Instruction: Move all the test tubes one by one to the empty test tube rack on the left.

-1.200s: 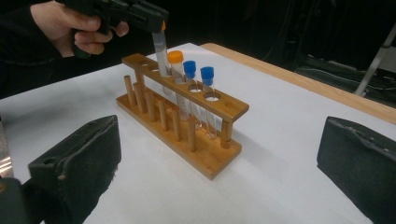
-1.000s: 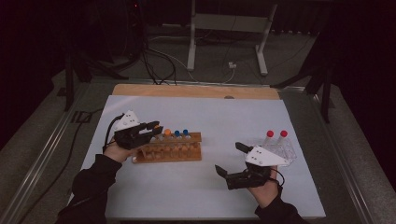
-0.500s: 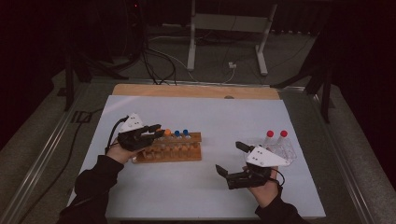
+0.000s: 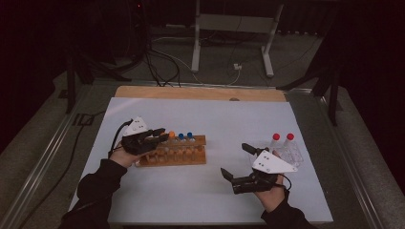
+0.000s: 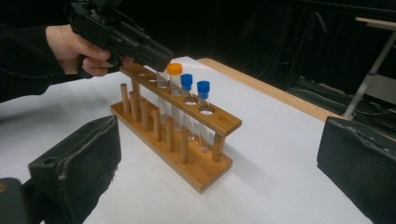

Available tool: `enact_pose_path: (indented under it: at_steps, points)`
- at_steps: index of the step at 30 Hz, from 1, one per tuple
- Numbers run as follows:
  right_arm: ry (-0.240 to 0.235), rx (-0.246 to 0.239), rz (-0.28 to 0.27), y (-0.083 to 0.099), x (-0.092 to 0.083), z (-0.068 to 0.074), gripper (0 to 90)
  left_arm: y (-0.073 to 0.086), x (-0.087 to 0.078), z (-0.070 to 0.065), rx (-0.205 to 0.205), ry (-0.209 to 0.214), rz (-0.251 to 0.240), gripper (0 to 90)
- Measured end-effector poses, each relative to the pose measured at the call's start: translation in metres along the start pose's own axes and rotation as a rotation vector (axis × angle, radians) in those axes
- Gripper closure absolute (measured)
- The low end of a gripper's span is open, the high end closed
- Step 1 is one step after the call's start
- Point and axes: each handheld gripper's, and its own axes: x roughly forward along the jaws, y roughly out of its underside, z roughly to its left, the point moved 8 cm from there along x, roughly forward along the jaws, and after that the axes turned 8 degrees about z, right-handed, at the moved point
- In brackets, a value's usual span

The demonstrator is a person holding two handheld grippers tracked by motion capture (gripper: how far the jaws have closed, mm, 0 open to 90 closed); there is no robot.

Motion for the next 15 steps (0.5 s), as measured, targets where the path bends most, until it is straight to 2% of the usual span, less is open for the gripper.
enact_pose_path:
  at_steps: [4,6,15]
  points:
    - [0.009,-0.005,-0.015,-0.002,-0.002,0.0,0.0,0.001,0.0,-0.001,0.002,0.02,0.006,70.0]
    - [0.014,0.0,-0.024,-0.003,-0.003,-0.001,0.0,0.0,-0.003,-0.003,0.007,0.042,-0.003,64.6]
    - [-0.014,0.023,-0.047,-0.01,-0.011,-0.005,0.0,-0.023,-0.03,-0.014,-0.022,0.073,-0.105,17.7]
